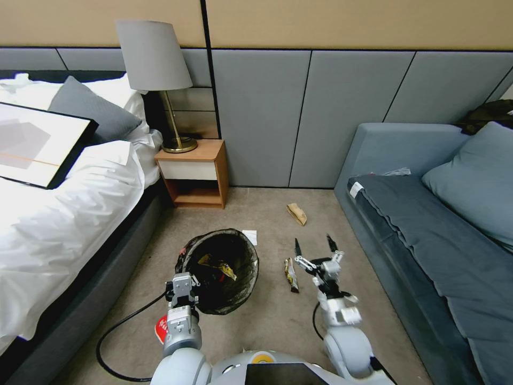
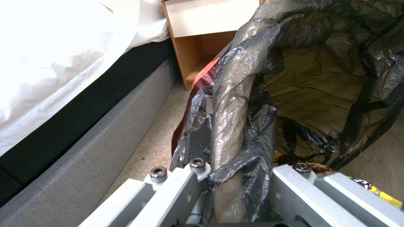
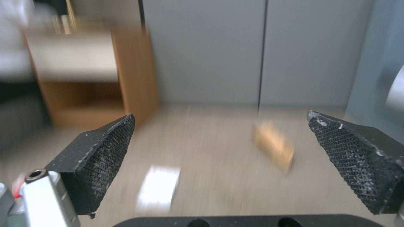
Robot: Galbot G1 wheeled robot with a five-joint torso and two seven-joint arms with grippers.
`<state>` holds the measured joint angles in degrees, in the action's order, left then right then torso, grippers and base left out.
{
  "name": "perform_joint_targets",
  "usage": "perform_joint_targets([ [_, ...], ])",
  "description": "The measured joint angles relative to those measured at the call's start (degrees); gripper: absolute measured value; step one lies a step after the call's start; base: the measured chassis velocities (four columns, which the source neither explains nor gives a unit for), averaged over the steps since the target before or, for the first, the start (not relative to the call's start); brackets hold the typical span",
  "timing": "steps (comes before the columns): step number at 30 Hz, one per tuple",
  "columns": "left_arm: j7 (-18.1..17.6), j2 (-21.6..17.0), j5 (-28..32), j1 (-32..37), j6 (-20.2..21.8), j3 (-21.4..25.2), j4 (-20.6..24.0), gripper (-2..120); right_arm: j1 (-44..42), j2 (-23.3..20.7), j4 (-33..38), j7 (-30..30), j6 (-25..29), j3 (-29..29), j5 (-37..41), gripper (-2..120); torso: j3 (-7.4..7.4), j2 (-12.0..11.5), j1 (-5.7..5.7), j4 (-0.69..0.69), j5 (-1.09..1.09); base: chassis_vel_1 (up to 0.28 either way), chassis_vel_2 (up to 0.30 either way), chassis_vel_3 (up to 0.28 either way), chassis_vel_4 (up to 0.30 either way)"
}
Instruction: Pick up the trash bin, then pick up the garbage from the floor and place it into the trash bin.
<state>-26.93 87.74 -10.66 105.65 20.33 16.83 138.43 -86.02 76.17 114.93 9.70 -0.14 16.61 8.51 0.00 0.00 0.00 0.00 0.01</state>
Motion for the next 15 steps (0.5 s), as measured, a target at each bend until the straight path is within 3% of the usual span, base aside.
perform_joint_targets([
  [3, 0.05, -0.04, -0.13, 0.10, 0.00, -0.16, 0.00, 1, 3.60, -1.39, -5.14, -0.17, -5.90, -1.86, 3.23, 100, 0.00, 0.00, 0.00, -0.01, -0.01, 0.000, 0.000, 0.000, 0.000],
  [6, 0.06, -0.05, -0.20, 0.26, 0.00, -0.10, 0.00, 1, 6.47, -1.96, -9.27, -0.39, -8.54, -3.24, 4.83, 100, 0.00, 0.00, 0.00, 0.01, -0.02, 0.000, 0.000, 0.000, 0.000],
  [11, 0.07, -0.04, -0.31, 0.49, 0.00, 0.02, 0.13, 1, 9.21, -1.97, -14.72, -0.93, -10.07, -4.54, 5.43, 100, 0.00, 0.00, 0.00, 0.00, 0.00, 0.000, 0.000, 0.000, 0.000],
  [14, 0.07, 0.03, -0.45, 0.72, 0.00, 0.11, 0.29, 1, 12.95, -1.34, -23.48, -2.25, -10.23, -5.23, 5.63, 100, 0.00, -0.01, 0.00, 0.00, 0.00, 0.000, 0.000, 0.000, 0.000],
  [15, 0.07, 0.03, -0.45, 0.72, 0.00, 0.11, 0.29, 1, 12.95, -1.34, -23.48, -2.25, -10.23, -5.23, 5.63, 100, 0.00, -0.01, 0.00, 0.00, 0.00, 0.000, 0.000, 0.000, 0.000],
])
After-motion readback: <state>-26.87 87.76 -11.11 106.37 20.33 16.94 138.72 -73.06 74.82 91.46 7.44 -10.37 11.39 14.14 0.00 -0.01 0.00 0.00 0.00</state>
